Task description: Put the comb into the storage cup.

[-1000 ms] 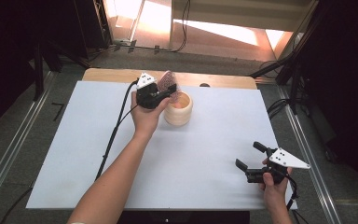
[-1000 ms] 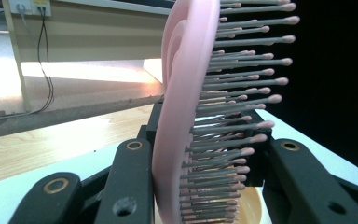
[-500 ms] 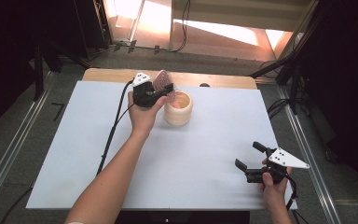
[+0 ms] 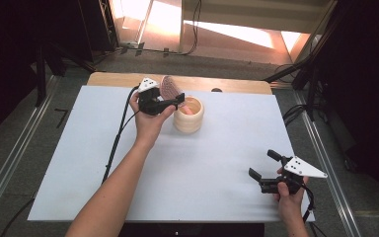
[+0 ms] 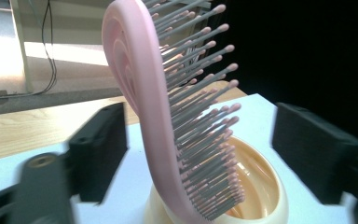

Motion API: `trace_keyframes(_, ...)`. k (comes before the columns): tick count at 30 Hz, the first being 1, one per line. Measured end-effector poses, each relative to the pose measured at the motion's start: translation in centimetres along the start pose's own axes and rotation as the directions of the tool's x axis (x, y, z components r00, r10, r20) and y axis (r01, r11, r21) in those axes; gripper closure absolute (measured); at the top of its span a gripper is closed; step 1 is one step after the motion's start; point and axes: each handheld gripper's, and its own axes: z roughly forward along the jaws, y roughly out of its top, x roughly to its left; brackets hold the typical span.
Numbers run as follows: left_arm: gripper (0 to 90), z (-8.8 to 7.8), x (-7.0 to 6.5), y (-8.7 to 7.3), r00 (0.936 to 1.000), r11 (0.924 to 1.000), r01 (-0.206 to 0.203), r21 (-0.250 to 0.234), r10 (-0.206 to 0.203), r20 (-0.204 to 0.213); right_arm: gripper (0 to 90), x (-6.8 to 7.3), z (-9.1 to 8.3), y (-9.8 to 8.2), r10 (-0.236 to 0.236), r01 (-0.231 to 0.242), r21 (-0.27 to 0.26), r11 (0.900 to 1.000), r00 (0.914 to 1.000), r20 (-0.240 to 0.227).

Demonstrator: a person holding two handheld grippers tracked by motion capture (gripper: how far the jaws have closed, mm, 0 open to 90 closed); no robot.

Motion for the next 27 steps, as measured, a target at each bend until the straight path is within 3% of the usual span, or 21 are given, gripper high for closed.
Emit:
trace_keyframes(2,13.2,-0.2,-0.1,-0.1,1.0000,1.0000,-0.003,-0.008,0.003,0.007,0.0,0.0,0.0,0.0,-0.002,0.002,0.002,1.000,1.0000,0.001)
trace_keyframes(7,0.0,-0.7,0.0,-0.5,0.9995,0.9999,-0.012,-0.009,0.012,0.030,0.0,0.1,0.0,0.0,0.000,0.000,0.002,1.000,1.0000,0.000)
trace_keyframes(27,0.0,-3.8,-0.3,-1.7,0.9970,0.9977,-0.065,-0.021,0.066,0.042,0.0,0.2,0.2,0.0,-0.003,0.003,0.008,1.000,1.0000,-0.003)
